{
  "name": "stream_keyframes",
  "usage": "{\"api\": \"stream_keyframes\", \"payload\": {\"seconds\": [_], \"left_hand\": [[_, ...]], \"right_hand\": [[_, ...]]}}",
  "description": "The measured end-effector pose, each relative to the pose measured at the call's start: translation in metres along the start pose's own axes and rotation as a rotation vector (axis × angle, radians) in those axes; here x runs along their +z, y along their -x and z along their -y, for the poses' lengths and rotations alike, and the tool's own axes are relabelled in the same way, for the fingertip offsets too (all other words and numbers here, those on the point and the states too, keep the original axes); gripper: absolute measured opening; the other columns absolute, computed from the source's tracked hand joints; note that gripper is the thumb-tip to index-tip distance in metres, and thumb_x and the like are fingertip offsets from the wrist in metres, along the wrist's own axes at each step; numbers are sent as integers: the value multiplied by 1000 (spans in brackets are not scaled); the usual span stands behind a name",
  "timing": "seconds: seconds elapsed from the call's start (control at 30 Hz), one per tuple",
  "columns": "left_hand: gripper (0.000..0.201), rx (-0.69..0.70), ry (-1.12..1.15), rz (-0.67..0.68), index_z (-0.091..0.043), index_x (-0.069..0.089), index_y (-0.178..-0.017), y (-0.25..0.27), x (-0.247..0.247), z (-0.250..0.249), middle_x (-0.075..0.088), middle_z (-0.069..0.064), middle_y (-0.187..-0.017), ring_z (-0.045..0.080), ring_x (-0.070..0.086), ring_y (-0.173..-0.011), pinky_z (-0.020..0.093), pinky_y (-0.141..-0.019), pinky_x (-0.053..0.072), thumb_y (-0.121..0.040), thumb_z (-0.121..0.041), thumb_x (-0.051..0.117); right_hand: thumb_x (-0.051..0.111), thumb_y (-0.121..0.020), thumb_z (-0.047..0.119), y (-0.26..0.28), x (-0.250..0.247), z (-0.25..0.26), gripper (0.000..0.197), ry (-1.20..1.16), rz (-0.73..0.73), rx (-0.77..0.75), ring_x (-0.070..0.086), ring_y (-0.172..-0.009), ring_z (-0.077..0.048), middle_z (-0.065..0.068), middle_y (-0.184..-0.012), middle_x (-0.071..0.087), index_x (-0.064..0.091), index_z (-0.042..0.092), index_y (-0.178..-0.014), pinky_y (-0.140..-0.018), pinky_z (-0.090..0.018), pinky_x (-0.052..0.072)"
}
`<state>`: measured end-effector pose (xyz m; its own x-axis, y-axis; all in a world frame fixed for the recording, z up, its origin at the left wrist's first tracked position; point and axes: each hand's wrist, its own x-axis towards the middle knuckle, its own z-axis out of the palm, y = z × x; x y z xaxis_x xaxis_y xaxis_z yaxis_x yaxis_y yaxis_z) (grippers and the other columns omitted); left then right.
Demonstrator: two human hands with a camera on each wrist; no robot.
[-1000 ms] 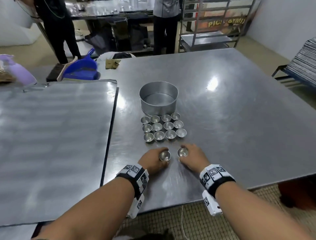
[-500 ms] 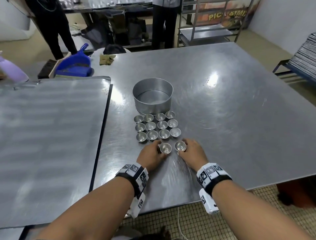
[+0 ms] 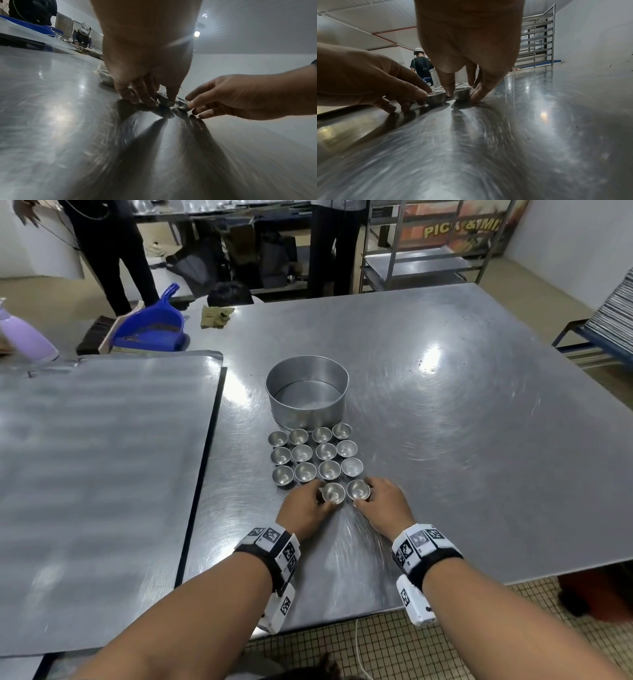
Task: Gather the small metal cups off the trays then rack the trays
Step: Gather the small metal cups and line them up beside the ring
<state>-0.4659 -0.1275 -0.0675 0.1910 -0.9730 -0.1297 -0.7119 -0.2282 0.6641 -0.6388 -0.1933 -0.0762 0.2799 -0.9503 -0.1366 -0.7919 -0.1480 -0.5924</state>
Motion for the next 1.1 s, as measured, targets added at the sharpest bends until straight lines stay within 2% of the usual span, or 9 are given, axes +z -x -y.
{"api": "stream_keyframes", "payload": {"seconds": [0.33,0.53,0.93,1.1], "left_hand": [[38,11,19,-24,-17,62,-124,-4,3,4,70,2,-112,20,64,-101,31,-83,47,-90,-33,69],[38,22,18,-21,-17,62,-124,-7,5,6,71,2,-110,21,65,-99,36,-85,51,-90,-33,68],[35,33,36,-26,-21,63,-120,-9,6,9,71,-2,-103,18,65,-93,34,-80,51,-88,-35,68],[35,33,52,-22,-19,64,-118,-9,6,10,72,-1,-102,17,65,-93,35,-82,52,-88,-36,69]], "right_hand": [[70,-82,25,-3,1,0,37,-33,-1,-5,59,-108,-26,-8,-113,65,66,18,-117,-91,-32,43],[69,-80,27,-4,3,0,36,-46,0,5,60,-104,-24,-5,-109,66,66,22,-115,-89,-32,45],[70,-81,22,-5,4,0,28,-52,-25,-16,60,-102,-25,-6,-106,68,68,17,-109,-84,-31,43],[70,-80,20,-3,2,1,28,-81,-26,-8,62,-99,-24,-6,-104,69,68,18,-108,-86,-31,46]]}}
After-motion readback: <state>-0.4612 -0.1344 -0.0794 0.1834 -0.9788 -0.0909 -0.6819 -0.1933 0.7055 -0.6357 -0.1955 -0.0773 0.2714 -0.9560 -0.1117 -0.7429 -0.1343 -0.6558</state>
